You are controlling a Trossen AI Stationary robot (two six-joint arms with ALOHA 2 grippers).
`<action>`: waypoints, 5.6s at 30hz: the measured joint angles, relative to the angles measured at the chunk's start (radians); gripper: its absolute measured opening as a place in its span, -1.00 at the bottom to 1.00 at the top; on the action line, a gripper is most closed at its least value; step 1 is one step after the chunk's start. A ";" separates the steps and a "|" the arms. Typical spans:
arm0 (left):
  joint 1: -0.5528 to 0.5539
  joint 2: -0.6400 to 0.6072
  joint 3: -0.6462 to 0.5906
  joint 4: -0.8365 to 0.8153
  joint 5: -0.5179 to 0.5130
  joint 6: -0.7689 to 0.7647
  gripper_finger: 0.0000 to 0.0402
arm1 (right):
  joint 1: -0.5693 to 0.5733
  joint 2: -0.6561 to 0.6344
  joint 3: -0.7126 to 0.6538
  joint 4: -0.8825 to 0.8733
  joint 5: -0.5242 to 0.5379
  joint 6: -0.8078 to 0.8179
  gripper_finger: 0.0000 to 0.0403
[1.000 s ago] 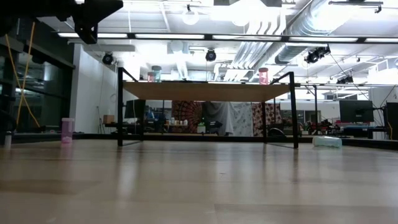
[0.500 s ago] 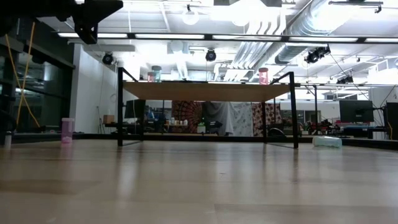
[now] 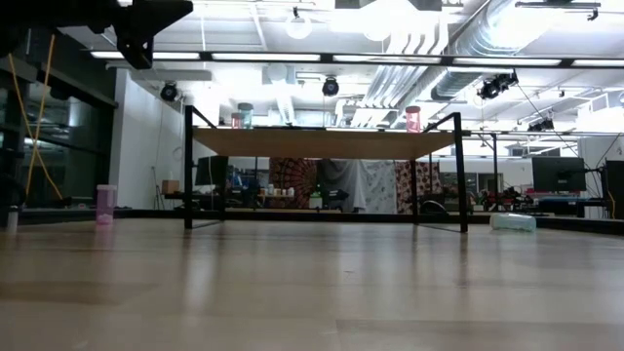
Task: Pick and place medicine bottles onto shelf by color
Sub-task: Put the green pill bottle on the shelf, then adjust the shelf on the table
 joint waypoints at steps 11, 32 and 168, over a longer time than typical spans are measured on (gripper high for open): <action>0.000 0.000 0.000 0.000 0.000 0.000 -0.05 | -0.071 -0.157 0.002 0.069 0.174 -0.116 -0.45; 0.000 0.000 0.000 0.000 0.000 0.007 -0.05 | -0.800 -0.212 0.459 0.122 0.434 -1.510 -0.45; 0.000 0.001 0.000 -0.054 -0.017 -0.045 -0.05 | -1.014 -0.627 0.216 0.002 0.563 -1.616 0.22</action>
